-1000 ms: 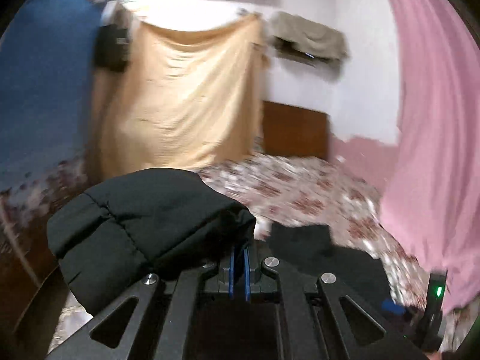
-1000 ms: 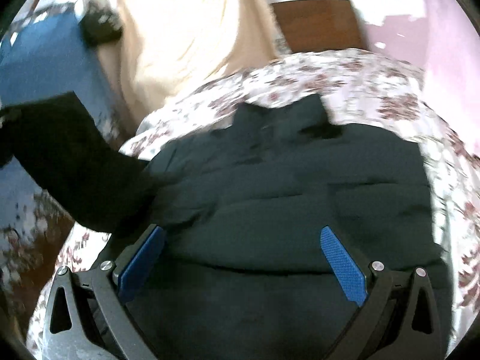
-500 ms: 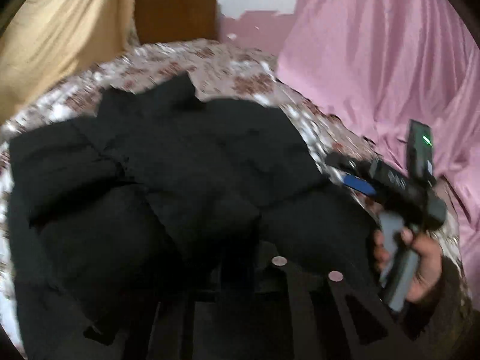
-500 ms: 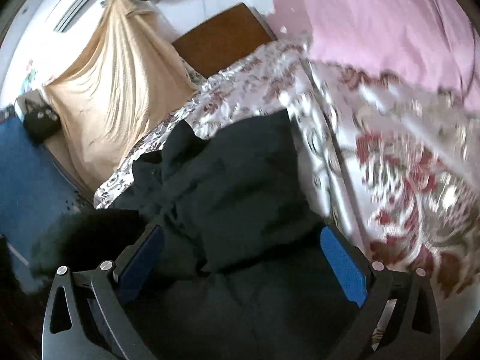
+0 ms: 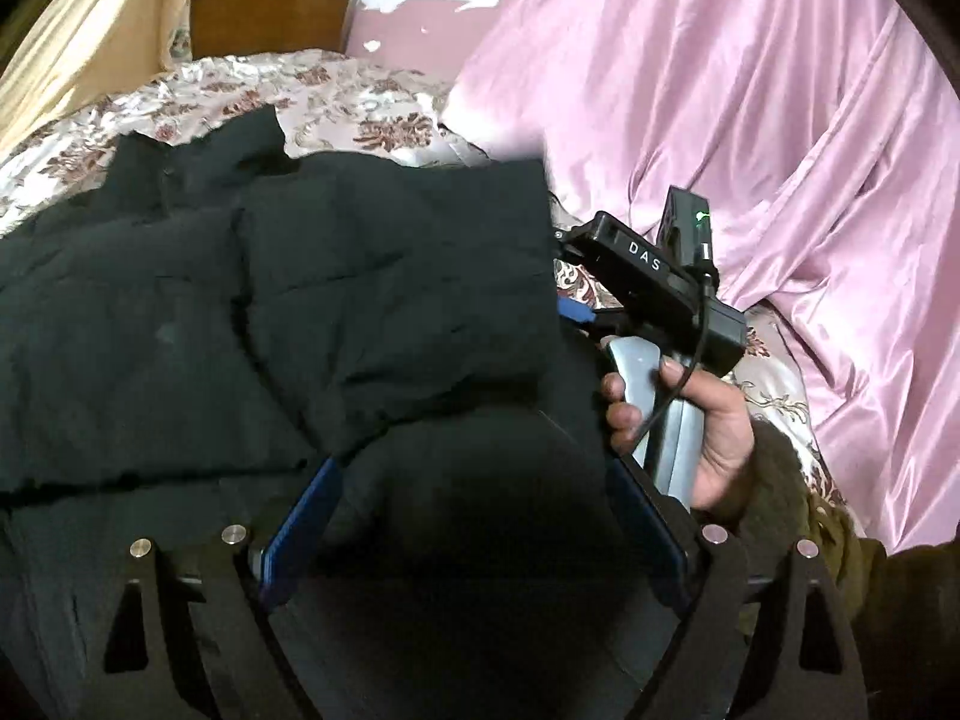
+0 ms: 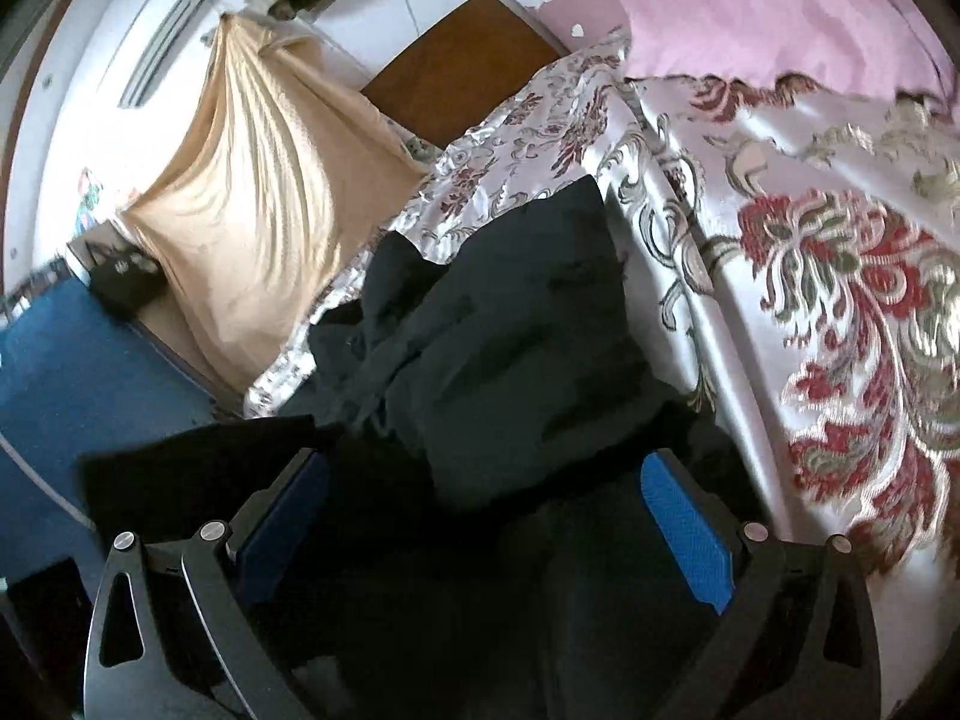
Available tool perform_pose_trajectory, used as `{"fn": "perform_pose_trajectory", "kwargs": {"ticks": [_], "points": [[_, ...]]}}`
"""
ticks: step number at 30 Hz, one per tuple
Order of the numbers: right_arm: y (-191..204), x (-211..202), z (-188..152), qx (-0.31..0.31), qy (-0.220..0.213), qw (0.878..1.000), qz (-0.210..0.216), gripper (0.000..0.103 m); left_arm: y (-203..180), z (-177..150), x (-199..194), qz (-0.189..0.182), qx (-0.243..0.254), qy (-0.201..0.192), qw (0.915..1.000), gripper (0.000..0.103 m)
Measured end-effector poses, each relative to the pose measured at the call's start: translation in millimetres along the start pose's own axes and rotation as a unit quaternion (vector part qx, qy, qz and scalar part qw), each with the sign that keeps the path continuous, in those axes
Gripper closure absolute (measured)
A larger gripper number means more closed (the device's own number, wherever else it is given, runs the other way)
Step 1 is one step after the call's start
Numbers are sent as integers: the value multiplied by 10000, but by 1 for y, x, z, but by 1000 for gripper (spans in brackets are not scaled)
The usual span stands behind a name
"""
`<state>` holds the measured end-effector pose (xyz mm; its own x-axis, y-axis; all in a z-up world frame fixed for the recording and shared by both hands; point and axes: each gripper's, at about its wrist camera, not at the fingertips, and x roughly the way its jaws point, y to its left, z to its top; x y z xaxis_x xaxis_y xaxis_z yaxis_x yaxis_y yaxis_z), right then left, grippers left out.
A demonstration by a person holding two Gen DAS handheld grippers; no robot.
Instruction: Fold large clothes
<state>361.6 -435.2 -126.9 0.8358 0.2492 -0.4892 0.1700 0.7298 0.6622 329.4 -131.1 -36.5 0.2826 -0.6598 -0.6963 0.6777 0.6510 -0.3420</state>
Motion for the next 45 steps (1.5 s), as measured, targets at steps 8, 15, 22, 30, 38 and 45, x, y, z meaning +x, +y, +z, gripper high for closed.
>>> {"fn": "perform_pose_trajectory", "kwargs": {"ticks": [8,15,22,30,38,45], "points": [[-37,-24,-19,1283,-49,9868,986,1,37,-13,-47,674,-1162,-592,9892,9],[-11,-32,-37,719,460,9949,540,1,83,-29,-95,1965,-1972,-830,9569,9],[52,12,-39,-631,1413,9867,-503,67,117,-37,-143,2697,-2571,-1070,9218,9],[102,7,5,-1440,945,9824,-718,99,153,-30,-162,3105,-2736,-1185,9026,9],[121,28,66,-2230,680,9625,-1388,98,205,20,-98,3398,-2554,-1007,8995,9],[141,56,64,-3361,140,9078,-2506,54,228,54,-11,3562,-2037,-429,9109,9]]}}
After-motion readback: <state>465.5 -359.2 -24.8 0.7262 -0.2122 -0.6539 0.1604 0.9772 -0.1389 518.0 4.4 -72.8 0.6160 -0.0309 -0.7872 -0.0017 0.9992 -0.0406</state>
